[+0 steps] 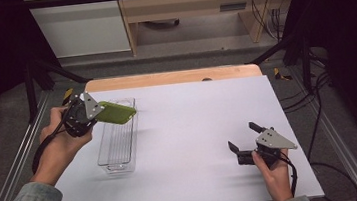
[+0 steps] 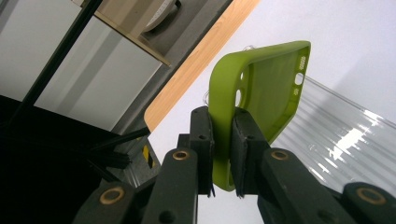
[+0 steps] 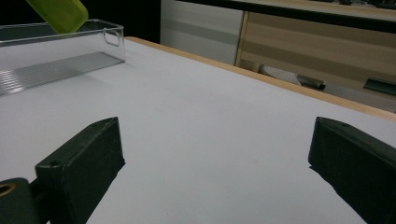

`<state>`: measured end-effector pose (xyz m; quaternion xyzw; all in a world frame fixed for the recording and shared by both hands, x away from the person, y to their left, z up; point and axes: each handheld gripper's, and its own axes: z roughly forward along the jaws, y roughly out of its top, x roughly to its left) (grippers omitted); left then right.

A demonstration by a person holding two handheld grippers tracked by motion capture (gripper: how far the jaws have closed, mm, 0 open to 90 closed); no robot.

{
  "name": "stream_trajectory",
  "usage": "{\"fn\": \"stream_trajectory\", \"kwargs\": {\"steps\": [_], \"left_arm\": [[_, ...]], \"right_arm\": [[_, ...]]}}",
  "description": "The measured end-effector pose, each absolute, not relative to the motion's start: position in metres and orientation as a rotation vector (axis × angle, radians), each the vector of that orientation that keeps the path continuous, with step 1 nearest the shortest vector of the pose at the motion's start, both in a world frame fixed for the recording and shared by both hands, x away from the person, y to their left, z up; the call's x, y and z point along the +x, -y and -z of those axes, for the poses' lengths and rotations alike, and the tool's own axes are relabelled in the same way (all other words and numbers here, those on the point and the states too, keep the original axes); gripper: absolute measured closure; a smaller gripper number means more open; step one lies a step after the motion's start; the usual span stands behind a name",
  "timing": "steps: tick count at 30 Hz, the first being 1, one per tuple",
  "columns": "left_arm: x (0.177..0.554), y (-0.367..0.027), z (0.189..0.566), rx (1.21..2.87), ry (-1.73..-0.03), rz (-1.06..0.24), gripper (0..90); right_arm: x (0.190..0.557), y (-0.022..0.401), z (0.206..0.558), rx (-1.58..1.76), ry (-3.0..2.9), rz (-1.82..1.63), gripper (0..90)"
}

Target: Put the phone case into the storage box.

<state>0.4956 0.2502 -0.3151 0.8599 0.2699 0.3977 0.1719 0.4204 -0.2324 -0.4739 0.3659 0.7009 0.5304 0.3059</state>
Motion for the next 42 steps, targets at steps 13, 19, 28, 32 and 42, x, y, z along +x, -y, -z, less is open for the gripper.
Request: {"fn": "stream_trajectory", "kwargs": {"steps": [13,19,28,32,42], "left_arm": [[0.4957,-0.2524,0.3182,2.468,-0.759,-1.136,80.3],[0.4959,-0.2522,0.3197,2.486,-0.751,-1.144,80.2],[0.4968,-0.2535,0.3196,2.501,-0.745,-1.163,80.2],[0.4988,-0.2533,0.3195,2.510,-0.741,-1.173,80.2],[0.5018,-0.2528,0.3231,2.532,-0.721,-1.209,80.2]], "right_arm": [[0.4202,0.2326,0.4736,0.964,-1.852,-1.405,3.5],[0.4201,0.2329,0.4735,0.965,-1.851,-1.404,3.5],[0.4198,0.2327,0.4734,0.963,-1.850,-1.404,3.5],[0.4201,0.2327,0.4737,0.964,-1.851,-1.403,3.5],[0.4201,0.2325,0.4739,0.960,-1.854,-1.402,3.5]]}}
